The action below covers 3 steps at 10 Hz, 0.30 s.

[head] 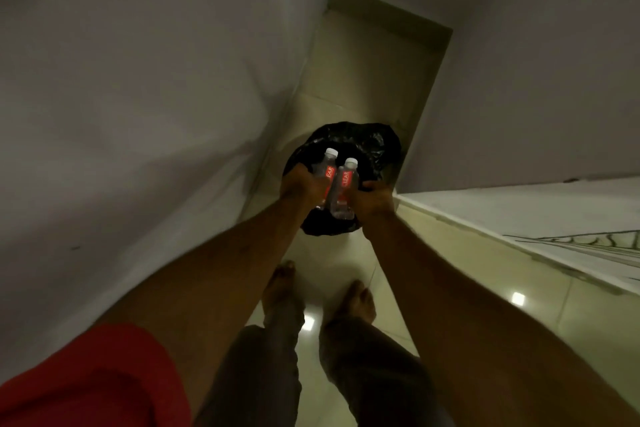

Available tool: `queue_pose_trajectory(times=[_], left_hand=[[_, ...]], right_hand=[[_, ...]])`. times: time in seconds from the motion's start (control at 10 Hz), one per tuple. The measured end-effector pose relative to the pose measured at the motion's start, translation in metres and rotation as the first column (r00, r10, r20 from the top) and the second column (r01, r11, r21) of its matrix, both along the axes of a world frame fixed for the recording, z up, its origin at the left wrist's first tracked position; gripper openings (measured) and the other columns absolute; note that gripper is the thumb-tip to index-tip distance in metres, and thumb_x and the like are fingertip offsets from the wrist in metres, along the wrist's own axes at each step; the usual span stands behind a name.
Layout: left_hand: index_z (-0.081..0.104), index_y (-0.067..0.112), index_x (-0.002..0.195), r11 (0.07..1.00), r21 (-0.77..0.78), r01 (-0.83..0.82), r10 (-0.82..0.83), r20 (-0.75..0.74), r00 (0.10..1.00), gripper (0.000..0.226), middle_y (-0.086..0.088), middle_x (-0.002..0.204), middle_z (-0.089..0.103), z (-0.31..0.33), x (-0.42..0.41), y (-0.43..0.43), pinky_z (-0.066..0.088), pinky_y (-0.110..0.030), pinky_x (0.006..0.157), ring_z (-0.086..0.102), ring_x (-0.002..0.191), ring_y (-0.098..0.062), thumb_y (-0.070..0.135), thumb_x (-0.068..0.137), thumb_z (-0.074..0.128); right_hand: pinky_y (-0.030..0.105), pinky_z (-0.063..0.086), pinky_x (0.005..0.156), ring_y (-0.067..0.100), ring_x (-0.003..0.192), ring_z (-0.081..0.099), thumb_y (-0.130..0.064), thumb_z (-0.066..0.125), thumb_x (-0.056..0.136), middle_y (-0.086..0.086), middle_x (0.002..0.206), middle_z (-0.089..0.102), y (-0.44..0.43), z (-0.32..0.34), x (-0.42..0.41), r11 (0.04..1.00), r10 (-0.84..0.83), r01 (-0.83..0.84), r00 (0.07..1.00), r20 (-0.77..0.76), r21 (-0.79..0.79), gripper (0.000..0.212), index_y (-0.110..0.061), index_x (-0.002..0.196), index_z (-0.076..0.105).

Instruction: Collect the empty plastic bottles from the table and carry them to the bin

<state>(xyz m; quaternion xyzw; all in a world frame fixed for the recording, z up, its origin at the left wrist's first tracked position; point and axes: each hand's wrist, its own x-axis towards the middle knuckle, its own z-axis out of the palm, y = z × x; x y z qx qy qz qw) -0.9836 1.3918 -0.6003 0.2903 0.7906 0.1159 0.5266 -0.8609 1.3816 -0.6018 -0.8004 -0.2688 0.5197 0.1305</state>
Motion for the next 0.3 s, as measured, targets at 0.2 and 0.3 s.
queue_pose_trajectory(times=[0.2,0.3], left_hand=[[0.066,0.013,0.119,0.996,0.081,0.036,-0.036,0.006,0.999,0.037,-0.009,0.118,0.069,0.026,-0.003,-0.026,0.048,-0.031,0.089,0.062,0.113,-0.029,0.04,0.095,0.056],[0.063,0.006,0.119,0.993,0.071,0.099,-0.092,-0.098,0.991,0.032,-0.014,0.117,0.068,0.061,-0.002,-0.032,0.049,-0.036,0.091,0.063,0.11,-0.031,0.023,0.092,0.06]], right_hand=[[0.042,0.058,0.082,0.03,0.09,0.066,-0.019,0.074,0.085,0.004,0.094,0.069,-0.029,0.012,-0.005,0.993,-0.116,0.115,0.981,-0.156,-0.015,0.006,-0.02,0.089,0.069],[0.039,0.056,0.076,0.031,0.089,0.064,-0.013,0.069,0.086,0.014,0.105,0.07,-0.039,0.038,-0.006,0.983,-0.182,0.182,0.965,-0.187,-0.015,0.013,-0.016,0.099,0.069]])
